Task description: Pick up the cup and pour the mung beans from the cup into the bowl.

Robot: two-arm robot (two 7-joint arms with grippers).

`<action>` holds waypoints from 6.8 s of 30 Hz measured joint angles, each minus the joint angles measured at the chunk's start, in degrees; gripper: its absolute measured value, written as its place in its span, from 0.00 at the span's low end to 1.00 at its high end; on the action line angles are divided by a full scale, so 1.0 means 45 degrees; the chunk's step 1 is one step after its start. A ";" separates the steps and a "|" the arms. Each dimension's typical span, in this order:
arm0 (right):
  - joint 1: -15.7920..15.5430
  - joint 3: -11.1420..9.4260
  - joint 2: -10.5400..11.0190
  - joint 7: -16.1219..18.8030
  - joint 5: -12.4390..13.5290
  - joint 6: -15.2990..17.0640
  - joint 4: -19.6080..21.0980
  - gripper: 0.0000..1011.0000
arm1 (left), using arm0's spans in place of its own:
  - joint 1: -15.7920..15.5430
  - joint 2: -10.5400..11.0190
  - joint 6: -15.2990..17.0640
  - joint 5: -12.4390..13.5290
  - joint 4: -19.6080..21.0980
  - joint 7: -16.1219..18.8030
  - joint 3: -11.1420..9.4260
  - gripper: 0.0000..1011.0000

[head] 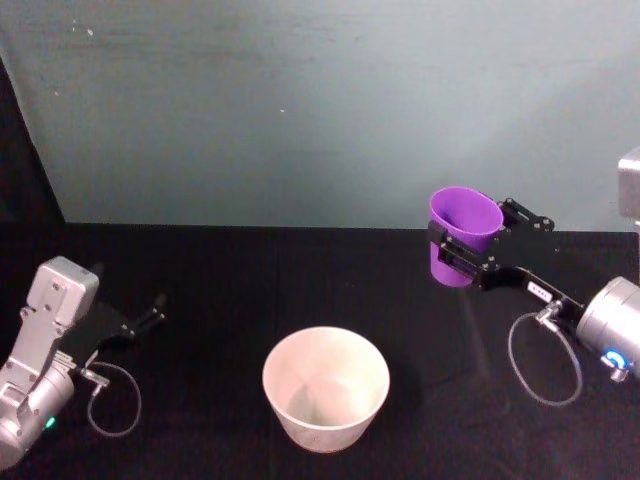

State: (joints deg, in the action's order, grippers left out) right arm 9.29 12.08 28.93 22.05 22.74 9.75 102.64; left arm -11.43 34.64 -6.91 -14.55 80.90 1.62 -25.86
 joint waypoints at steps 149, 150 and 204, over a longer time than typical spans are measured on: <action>0.0174 -0.0179 0.0344 0.0063 0.1072 0.0675 0.0380 0.72 | 0.0000 0.0000 0.0000 0.0001 0.0000 0.0000 0.0000 0.99; 0.0174 -0.0178 0.0344 0.0063 0.1073 0.0675 0.0379 0.72 | 0.0000 0.0000 0.0000 0.0000 -0.0001 0.0000 0.0000 0.99; 0.0174 -0.0178 0.0345 0.0064 0.1072 0.0676 0.0379 0.72 | 0.0000 0.0000 0.0000 0.0000 -0.0001 0.0000 0.0000 0.99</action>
State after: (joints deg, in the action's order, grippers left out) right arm 10.07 11.28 30.48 22.34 27.57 12.80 104.35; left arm -11.43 34.64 -6.91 -14.55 80.90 1.62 -25.86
